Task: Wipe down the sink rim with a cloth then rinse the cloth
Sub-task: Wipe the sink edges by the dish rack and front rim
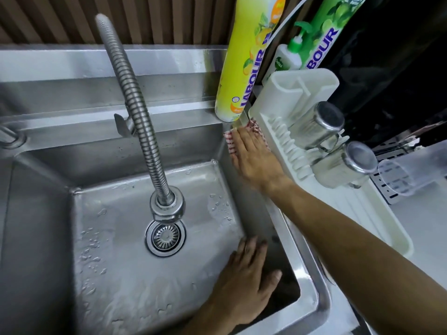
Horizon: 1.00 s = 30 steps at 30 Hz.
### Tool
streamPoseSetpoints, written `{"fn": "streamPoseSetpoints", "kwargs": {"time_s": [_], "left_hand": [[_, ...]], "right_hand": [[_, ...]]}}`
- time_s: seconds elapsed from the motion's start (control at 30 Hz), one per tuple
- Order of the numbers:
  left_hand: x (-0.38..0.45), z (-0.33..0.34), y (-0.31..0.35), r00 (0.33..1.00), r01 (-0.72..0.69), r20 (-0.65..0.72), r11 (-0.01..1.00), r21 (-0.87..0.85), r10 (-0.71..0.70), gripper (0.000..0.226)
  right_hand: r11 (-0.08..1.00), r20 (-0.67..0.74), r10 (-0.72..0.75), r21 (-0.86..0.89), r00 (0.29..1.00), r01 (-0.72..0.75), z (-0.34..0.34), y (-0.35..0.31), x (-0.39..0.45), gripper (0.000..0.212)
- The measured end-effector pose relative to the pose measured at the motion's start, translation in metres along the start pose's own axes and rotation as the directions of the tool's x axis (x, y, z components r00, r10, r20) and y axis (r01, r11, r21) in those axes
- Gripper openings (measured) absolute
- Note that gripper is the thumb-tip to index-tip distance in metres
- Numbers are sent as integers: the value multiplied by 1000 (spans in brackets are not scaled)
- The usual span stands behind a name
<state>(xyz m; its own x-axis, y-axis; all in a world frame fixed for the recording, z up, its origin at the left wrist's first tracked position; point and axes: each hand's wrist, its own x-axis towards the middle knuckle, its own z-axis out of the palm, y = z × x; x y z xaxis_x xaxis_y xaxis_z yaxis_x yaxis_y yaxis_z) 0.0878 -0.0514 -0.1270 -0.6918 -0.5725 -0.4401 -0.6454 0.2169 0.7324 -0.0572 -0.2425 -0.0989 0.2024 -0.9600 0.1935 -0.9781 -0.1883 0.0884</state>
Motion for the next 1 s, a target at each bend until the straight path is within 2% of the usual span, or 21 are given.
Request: {"fn": "streamPoseSetpoints", "kwargs": {"time_s": [0.03, 0.13, 0.2, 0.23, 0.33, 0.43, 0.53, 0.63, 0.77, 0.87, 1.0], "left_hand": [[-11, 1, -4, 1000, 13, 16, 1000, 10, -14, 89], [-50, 6, -19, 990, 5, -138, 983, 184, 21, 81], [-68, 2, -17, 999, -5, -34, 994, 113, 9, 84], [-73, 0, -13, 999, -26, 31, 996, 80, 24, 78], [-76, -6, -4, 983, -185, 4, 983, 18, 185, 58], [-81, -6, -1, 973, -230, 20, 973, -25, 230, 55], [-87, -1, 1, 983, -156, -90, 987, 41, 159, 50], [-102, 1, 10, 991, -24, -127, 999, 47, 30, 47], [-114, -12, 14, 989, -99, -91, 986, 136, 112, 57], [-110, -11, 10, 986, -126, -90, 981, 150, 141, 53], [-105, -10, 13, 983, -137, -96, 974, 181, 156, 51]], "right_hand": [[1000, -14, -9, -5, 1000, 9, -1, -1, -7, 58], [999, -1, -19, 26, 1000, 19, -1, 0, -18, 58], [999, 20, -43, 25, 999, 42, 3, 5, -3, 57], [999, 44, -48, 26, 998, 47, 5, 6, 6, 58], [997, 161, -36, 74, 986, 24, 0, 5, 12, 61], [993, 147, -19, 115, 989, 2, -11, 1, -30, 62], [991, 135, 6, 132, 991, -24, -25, -8, -77, 61], [983, 171, 51, 167, 984, -80, -30, -14, -100, 61], [976, 222, 70, 187, 973, -113, -27, -10, -46, 63], [968, 294, 116, 179, 949, -174, -26, -9, 12, 59], [981, 256, 95, 139, 962, -134, -23, -11, -8, 61]]}}
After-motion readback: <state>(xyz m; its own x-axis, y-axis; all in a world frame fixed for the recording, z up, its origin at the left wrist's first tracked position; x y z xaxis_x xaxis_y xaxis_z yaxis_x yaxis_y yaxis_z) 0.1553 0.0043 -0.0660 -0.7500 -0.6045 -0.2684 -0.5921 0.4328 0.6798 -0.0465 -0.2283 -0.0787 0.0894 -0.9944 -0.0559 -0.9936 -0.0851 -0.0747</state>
